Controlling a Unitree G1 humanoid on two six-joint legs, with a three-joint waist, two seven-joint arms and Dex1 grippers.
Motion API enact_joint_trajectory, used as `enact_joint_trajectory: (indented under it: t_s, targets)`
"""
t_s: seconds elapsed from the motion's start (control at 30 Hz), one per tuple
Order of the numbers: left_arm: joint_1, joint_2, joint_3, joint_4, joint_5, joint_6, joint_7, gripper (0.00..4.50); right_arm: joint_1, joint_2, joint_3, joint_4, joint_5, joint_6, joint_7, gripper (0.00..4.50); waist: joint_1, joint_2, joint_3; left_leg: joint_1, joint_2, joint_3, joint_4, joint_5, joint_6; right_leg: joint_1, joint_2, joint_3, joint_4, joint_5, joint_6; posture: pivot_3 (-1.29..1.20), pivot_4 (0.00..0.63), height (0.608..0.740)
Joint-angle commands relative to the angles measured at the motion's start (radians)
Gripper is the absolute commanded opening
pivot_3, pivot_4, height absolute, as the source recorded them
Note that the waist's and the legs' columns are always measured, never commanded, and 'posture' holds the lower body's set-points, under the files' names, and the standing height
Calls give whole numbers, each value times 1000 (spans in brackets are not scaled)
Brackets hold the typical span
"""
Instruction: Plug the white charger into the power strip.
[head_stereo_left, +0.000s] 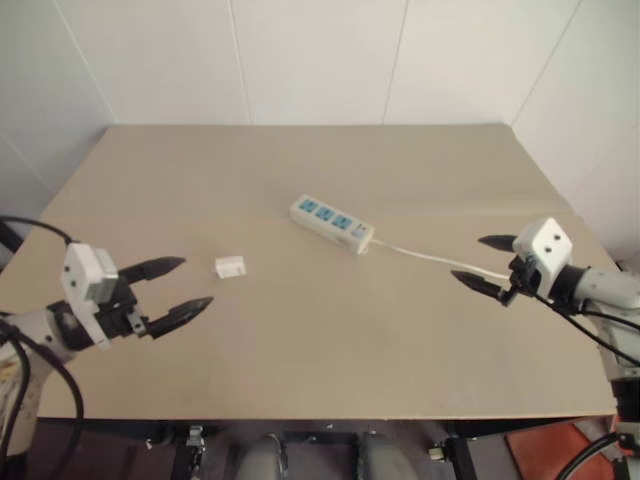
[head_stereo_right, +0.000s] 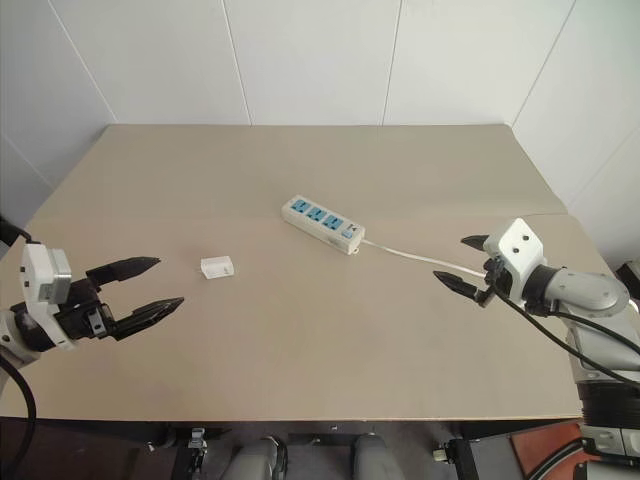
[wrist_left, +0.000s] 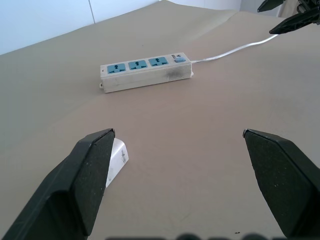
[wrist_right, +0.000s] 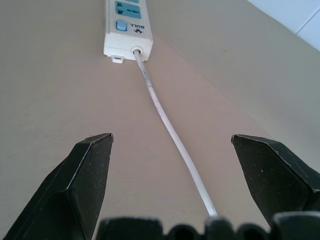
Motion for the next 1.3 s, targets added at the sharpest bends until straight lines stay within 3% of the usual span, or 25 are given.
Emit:
enact_joint_trajectory:
  t_s: [0.03, 0.87, 1.07, 1.17, 1.3]
  targets:
    - [-7, 13, 14, -10, -6, -8, -3, 4500, -4, -21, -41, -22, 37, 11, 17, 4478, 0, 0, 0, 0, 0, 0, 0, 0, 0, 0, 0, 0, 0, 0, 0, 0, 150, 740]
    - [-7, 3, 4, -18, -6, -14, 5, 4500, 1, -18, -77, -43, 117, 57, 33, 4478, 0, 0, 0, 0, 0, 0, 0, 0, 0, 0, 0, 0, 0, 0, 0, 0, 150, 740]
    - [-9, 5, 3, -14, -5, -13, 4, 4500, -6, -22, -52, -29, 66, 44, 7, 4478, 0, 0, 0, 0, 0, 0, 0, 0, 0, 0, 0, 0, 0, 0, 0, 0, 150, 740]
    - [-8, 12, 6, -4, -4, -11, -2, 4500, -84, -11, 28, 102, -33, -27, -7, 4478, -4, 0, 0, 0, 0, 0, 0, 0, 0, 0, 0, 0, 0, 0, 0, 0, 150, 740]
    - [-24, 21, 0, 12, -3, -8, -8, 4500, -310, 54, 134, 443, -106, -133, 68, 4478, -12, 0, 0, 3, 0, 3, 0, 0, 0, 0, 1, 4, 1, 1, 1, 0, 150, 740]
